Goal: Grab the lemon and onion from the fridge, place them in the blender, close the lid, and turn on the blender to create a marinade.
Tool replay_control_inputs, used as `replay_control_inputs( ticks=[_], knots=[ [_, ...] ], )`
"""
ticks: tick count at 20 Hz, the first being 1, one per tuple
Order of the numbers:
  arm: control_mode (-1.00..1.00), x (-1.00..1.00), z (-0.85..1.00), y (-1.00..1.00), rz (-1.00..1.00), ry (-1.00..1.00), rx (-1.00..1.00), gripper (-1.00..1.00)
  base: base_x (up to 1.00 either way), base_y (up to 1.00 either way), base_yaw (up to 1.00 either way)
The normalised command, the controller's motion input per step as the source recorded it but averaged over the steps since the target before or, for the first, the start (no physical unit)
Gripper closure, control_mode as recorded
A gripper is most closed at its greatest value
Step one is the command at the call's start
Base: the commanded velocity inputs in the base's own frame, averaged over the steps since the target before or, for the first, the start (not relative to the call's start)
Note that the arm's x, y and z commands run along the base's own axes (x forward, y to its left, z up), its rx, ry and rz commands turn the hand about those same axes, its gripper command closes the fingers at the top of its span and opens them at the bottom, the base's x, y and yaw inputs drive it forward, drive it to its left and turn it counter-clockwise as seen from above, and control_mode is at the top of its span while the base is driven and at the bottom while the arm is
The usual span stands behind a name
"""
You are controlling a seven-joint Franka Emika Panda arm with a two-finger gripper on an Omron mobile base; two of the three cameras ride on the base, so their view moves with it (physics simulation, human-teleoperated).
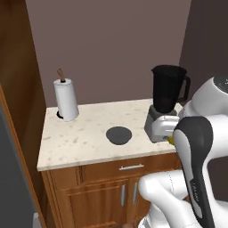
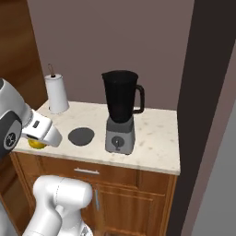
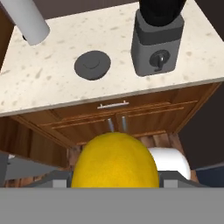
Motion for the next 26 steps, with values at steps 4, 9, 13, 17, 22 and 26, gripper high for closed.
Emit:
replay_control_inputs(
  ticks=[4, 9, 13, 17, 22, 26],
  knots=[
    [1.00, 0.00, 0.00, 0.00, 0.00, 0.00, 0.00, 1.00, 0.36, -0.52, 0.09],
    [1.00, 0.00, 0.00, 0.00, 0.00, 0.00, 0.00, 1.00, 0.23, -0.39, 0.07],
    [1.00, 0.00, 0.00, 0.00, 0.00, 0.00, 0.00, 1.00, 0.31, -0.24, 0.06],
    [1.00, 0.00, 0.00, 0.00, 0.00, 0.00, 0.00, 1.00, 0.30, -0.05, 0.04],
    [1.00, 0.00, 0.00, 0.00, 0.00, 0.00, 0.00, 1.00, 0.30, 0.00, 0.02],
    [1.00, 0.00, 0.00, 0.00, 0.00, 0.00, 0.00, 1.00, 0.40, 0.00, 0.02]
  ],
)
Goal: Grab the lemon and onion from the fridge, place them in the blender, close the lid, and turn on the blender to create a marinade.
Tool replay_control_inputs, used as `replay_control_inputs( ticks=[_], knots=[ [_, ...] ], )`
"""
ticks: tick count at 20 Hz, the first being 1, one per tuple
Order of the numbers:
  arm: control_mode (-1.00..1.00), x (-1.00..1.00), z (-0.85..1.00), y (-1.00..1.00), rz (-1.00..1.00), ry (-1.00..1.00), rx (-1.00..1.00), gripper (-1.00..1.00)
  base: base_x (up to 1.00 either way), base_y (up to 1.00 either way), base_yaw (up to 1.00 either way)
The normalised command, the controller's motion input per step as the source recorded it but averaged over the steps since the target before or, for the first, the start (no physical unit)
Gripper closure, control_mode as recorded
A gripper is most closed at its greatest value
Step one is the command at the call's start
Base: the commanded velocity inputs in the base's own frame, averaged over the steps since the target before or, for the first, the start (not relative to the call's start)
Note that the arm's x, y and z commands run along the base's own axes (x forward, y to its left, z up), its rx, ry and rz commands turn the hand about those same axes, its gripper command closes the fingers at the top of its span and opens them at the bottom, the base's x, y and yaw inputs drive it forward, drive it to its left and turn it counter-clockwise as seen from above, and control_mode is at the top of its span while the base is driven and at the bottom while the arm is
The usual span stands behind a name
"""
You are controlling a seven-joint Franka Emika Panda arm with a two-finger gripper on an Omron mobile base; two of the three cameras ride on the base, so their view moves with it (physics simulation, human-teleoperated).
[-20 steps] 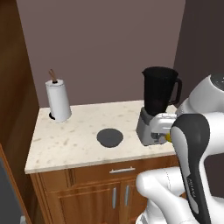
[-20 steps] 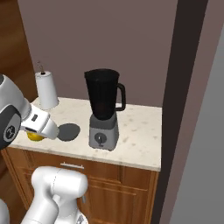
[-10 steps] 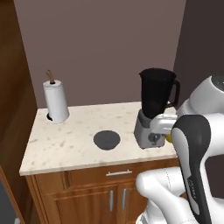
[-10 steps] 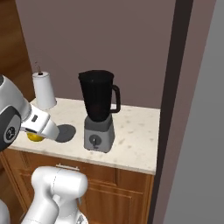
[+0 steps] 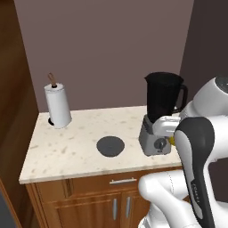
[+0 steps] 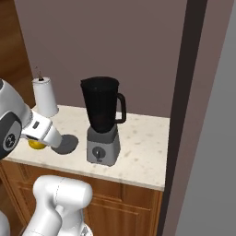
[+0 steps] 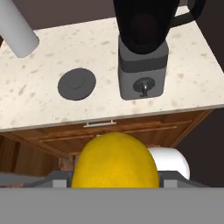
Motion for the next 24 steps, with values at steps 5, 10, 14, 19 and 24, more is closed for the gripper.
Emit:
replay_control_inputs(
  ticks=[5, 10, 14, 19, 24],
  knots=[
    [1.00, 0.00, 0.00, 0.00, 0.00, 0.00, 0.00, 1.00, 0.25, 0.00, 0.01],
    [1.00, 0.00, 0.00, 0.00, 0.00, 0.00, 0.00, 1.00, 0.12, 0.11, 0.00],
    [1.00, 0.00, 0.00, 0.00, 0.00, 0.00, 0.00, 1.00, 0.06, 0.36, 0.00],
    [1.00, 0.00, 0.00, 0.00, 0.00, 0.00, 0.00, 1.00, 0.23, 0.13, 0.00],
    [1.00, 0.00, 0.00, 0.00, 0.00, 0.00, 0.00, 1.00, 0.14, 0.33, 0.00]
  ],
)
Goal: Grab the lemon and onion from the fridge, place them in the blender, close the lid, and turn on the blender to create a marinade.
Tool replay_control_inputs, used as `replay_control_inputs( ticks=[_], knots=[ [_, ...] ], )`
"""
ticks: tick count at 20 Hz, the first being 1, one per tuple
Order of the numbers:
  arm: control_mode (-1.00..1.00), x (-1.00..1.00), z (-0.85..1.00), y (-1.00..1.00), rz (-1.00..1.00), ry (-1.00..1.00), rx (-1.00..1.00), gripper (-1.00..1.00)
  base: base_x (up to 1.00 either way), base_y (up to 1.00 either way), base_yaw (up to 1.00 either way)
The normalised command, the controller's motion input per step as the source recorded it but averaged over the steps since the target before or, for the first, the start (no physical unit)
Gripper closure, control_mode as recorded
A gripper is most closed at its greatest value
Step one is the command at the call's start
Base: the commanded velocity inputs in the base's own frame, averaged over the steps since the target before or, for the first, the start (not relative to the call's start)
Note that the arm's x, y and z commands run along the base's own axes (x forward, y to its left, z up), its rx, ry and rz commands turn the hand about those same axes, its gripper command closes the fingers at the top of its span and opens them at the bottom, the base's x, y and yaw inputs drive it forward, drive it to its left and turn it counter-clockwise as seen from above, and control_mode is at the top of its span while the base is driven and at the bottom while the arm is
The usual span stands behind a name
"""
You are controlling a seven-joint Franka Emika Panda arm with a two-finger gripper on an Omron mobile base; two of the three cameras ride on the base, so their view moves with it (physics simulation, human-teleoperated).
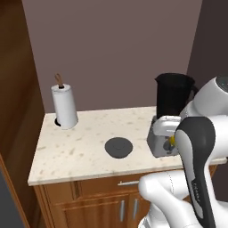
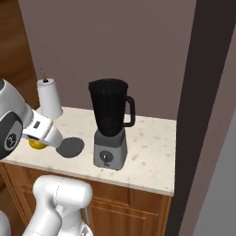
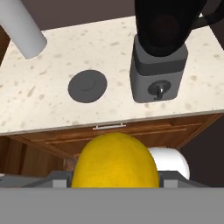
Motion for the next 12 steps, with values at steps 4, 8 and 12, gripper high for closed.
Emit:
replay_control_inputs(
  ticks=[4, 8, 12],
  knots=[
    [1.00, 0.00, 0.00, 0.00, 0.00, 0.00, 0.00, 1.00, 0.08, 0.39, 0.00],
    [1.00, 0.00, 0.00, 0.00, 0.00, 0.00, 0.00, 1.00, 0.08, 0.26, 0.00],
    [1.00, 0.00, 0.00, 0.00, 0.00, 0.00, 0.00, 1.00, 0.14, 0.32, 0.00]
  ],
)
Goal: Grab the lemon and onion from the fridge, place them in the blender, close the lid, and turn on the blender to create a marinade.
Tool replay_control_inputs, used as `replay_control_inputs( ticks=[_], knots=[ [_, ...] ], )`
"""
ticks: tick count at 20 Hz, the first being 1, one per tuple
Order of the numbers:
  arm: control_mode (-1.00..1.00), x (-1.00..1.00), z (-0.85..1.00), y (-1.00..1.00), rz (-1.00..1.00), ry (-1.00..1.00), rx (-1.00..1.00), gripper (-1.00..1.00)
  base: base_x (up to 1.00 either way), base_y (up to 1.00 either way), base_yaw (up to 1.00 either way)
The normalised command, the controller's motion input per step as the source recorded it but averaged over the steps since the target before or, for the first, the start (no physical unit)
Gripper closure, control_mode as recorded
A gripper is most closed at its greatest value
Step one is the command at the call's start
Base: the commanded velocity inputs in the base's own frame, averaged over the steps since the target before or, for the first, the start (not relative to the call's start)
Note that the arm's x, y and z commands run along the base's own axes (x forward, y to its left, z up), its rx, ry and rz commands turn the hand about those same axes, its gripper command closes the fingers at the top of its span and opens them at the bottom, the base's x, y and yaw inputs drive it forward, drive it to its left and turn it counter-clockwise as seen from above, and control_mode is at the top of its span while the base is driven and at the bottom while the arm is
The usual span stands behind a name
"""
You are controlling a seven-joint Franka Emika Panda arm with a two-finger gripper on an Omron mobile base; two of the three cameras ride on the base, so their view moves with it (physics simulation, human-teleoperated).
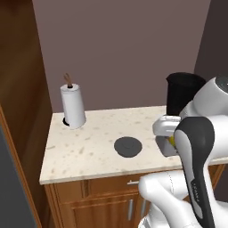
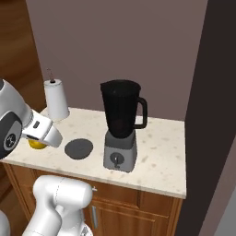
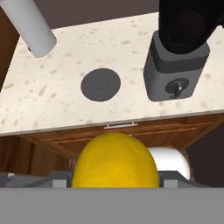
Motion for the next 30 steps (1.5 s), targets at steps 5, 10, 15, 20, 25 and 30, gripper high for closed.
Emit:
replay_control_inputs(
  ticks=[5, 10, 15, 20, 25, 30],
  knots=[
    [1.00, 0.00, 0.00, 0.00, 0.00, 0.00, 0.00, 1.00, 0.13, 0.32, 0.00],
    [-1.00, 0.12, 0.05, -0.06, 0.00, 0.00, 0.00, 1.00, 0.07, 0.03, 0.00],
    [-1.00, 0.22, 0.70, -0.42, 0.00, -0.17, 0.00, 1.00, 0.00, 0.00, 0.00],
    [-1.00, 0.40, 0.86, -0.46, 0.00, -0.21, 0.00, 1.00, 0.00, 0.00, 0.00],
    [-1.00, 0.39, 0.39, -0.36, -0.08, -0.18, 0.00, 1.00, 0.00, 0.00, 0.00],
    [-1.00, 0.48, 0.01, -0.40, -0.13, -0.06, 0.00, 1.00, 0.00, 0.00, 0.00]
  ],
)
